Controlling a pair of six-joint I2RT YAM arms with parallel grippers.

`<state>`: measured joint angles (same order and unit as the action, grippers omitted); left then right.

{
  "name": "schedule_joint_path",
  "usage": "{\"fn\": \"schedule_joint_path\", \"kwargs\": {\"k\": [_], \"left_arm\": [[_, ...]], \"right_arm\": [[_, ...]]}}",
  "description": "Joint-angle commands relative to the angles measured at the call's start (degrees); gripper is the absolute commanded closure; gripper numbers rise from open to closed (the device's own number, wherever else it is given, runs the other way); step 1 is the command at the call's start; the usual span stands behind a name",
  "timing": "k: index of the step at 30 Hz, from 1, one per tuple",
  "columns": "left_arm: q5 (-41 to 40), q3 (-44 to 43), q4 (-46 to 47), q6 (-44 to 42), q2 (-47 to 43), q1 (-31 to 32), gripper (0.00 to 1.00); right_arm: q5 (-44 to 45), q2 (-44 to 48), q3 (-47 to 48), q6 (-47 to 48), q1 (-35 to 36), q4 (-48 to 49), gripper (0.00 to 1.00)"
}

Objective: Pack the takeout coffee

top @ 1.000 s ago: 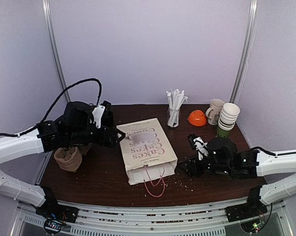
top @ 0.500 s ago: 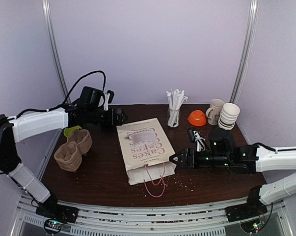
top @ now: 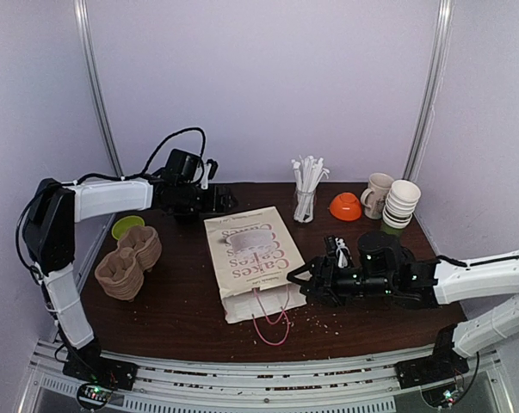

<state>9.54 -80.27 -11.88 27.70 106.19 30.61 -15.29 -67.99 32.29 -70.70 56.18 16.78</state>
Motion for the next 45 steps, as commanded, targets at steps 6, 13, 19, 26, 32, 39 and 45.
{"fn": "schedule_joint_path", "kwargs": {"k": [6, 13, 19, 26, 32, 39, 45], "left_arm": [[6.85, -1.81, 2.76, -1.34, 4.34, -1.17, 0.12], [10.46, -0.63, 4.06, -1.14, 5.68, -1.24, 0.18], [13.95, 2.68, 6.09, 0.03, 4.41, -1.22, 0.26], [16.06, 6.89, 8.79, 1.92, 1.92, -1.22, 0.32], [15.96, 9.08, 8.96, 2.15, -0.82, -1.14, 0.34], [15.0, 10.48, 7.67, 1.89, -5.3, -1.12, 0.34], [13.07, 11.48, 4.32, 1.33, -12.52, -1.18, 0.2]], "right_arm": [[-3.64, -9.78, 1.7, -9.53, 0.66, 13.14, 0.33], [-2.17, -13.6, 2.42, -11.03, 0.58, 17.53, 0.35], [3.65, -13.98, 2.55, -9.75, -0.34, 14.78, 0.39], [7.62, -13.81, 1.19, -9.84, -2.18, 15.33, 0.46], [8.28, -13.66, 0.08, -10.31, -2.53, 19.71, 0.73], [9.55, -12.42, -1.5, -5.85, -2.75, 21.25, 0.94], [4.49, -10.64, 0.11, 0.47, -3.39, 24.03, 1.0]]}}
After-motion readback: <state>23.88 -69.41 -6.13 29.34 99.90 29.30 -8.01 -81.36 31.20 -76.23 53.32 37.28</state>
